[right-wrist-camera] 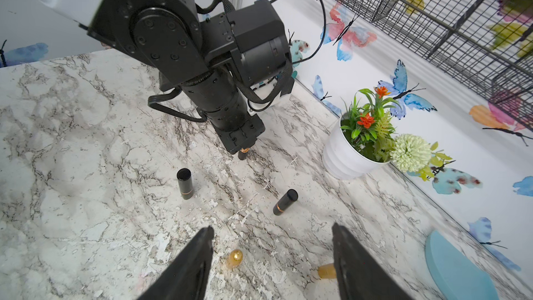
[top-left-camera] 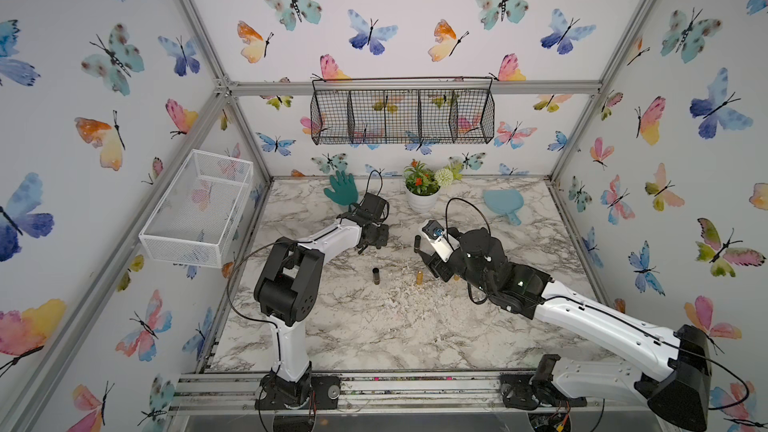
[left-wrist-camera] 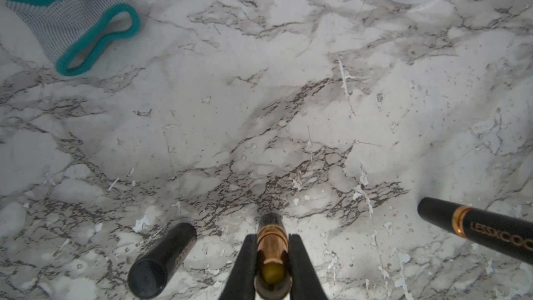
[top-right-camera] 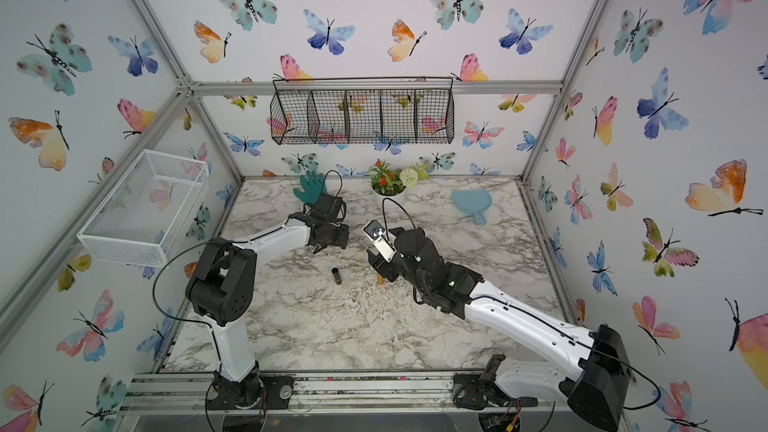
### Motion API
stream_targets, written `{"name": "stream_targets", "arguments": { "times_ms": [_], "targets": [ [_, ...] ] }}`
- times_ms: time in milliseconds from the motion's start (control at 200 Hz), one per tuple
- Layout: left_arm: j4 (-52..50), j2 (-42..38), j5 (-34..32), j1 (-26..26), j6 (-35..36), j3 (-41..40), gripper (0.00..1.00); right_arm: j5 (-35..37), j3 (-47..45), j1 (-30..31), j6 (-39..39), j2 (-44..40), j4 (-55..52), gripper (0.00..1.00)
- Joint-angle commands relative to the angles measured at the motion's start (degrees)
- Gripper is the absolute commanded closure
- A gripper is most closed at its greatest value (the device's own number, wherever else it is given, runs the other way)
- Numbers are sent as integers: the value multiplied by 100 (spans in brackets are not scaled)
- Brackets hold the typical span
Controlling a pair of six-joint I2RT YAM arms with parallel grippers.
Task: Open the lipstick cap
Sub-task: Place the lipstick at the center of the board, then pick up the lipstick at the center of the board.
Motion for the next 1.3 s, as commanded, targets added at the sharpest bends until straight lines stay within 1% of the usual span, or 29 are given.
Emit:
{"name": "stream_targets", "arguments": {
  "times_ms": [0, 75, 140, 325, 410, 521, 581, 691, 751, 816, 916, 1016, 1151, 1296],
  "targets": [
    [-19, 72, -56, 13, 79, -67, 76, 31, -40, 32, 119, -134, -96, 32],
    [-40, 93, -35, 3, 80, -75, 66, 32, -25, 32, 114, -151, -106, 33],
    [-40, 87, -1, 1, 80, -98, 60, 63, -23, 32, 99, -143, -107, 33],
    [-147, -43, 13, -1, 80, -22, 55, -57, 138, 32, 106, -125, -209, 32],
    [-376, -178, 100, -3, 61, 193, 51, -69, 233, 35, 123, -142, -289, 33],
    [-712, -398, 364, -21, 29, 597, 38, -77, 335, 32, 158, -251, -377, 33],
    [-988, -433, 706, -39, 81, 893, 34, -82, 379, 32, 180, -337, -427, 33],
    [-1764, -141, 1399, -96, 184, 1694, 33, -27, 438, 32, 185, -500, -553, 33],
    [-1997, 9, 1572, -239, 241, 1996, 32, 45, 487, 32, 154, -566, -627, 33],
    [-2140, 174, 1618, -457, 280, 2289, 31, 93, 632, 32, 132, -599, -827, 33],
    [-2332, 467, 1485, -746, 285, 2657, 30, 122, 898, 32, 141, -702, -1192, 33],
    [-2376, 824, 1307, -945, 249, 2813, 30, 187, 906, 32, 163, -953, -1267, 33],
    [-2501, 1079, 1042, -1024, 177, 2978, 31, 284, 680, 32, 149, -1254, -1192, 32],
    [-2571, 1226, 668, -1083, 203, 3070, 31, 268, 552, 32, 183, -1212, -1172, 32]
  ]
}}
